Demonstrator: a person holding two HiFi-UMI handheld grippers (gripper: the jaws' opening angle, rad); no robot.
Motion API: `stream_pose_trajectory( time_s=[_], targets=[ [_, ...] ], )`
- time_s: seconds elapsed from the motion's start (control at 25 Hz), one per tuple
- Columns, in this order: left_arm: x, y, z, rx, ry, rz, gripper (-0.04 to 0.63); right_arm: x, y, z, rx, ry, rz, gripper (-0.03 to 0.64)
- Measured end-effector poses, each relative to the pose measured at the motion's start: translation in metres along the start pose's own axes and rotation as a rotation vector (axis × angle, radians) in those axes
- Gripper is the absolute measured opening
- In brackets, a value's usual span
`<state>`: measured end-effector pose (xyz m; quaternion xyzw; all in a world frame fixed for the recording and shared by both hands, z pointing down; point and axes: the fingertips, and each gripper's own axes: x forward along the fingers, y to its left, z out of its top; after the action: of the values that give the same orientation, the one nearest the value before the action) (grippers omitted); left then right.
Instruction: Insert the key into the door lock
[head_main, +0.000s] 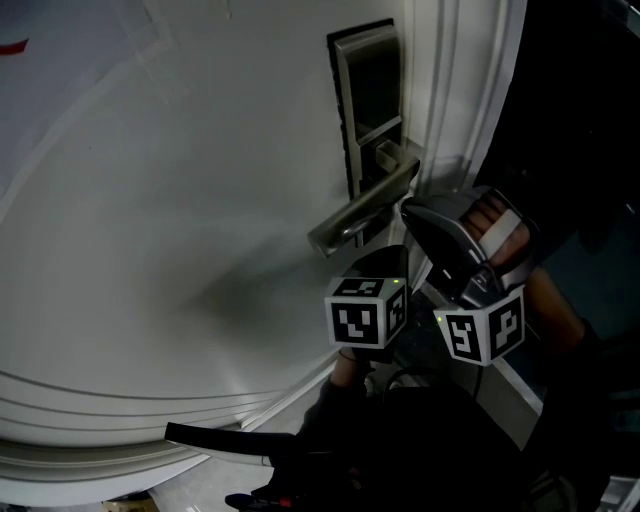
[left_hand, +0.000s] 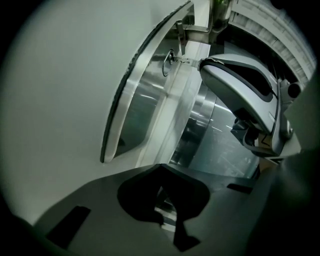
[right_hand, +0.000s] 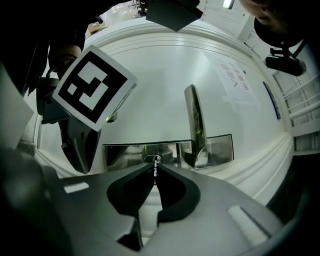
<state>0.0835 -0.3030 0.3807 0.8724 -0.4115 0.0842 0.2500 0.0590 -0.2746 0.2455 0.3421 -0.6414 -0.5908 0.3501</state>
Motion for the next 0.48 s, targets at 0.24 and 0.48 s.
stream_pose_trajectory(
  time_s=[0.24, 0.48],
  targets=[
    [-0.0022, 0.0004, 0.0017, -0.004, -0.013, 0.001, 0.0, 0.0027, 0.0004, 0.0003, -0.016, 0.009, 0.0, 0.012],
    [-0.0048, 0.0029, 0.0032, -0.016, -0.024, 0.007, 0.0, 0.0048, 0.0002, 0.0007, -0.021, 0.013, 0.003, 0.012]
  ],
)
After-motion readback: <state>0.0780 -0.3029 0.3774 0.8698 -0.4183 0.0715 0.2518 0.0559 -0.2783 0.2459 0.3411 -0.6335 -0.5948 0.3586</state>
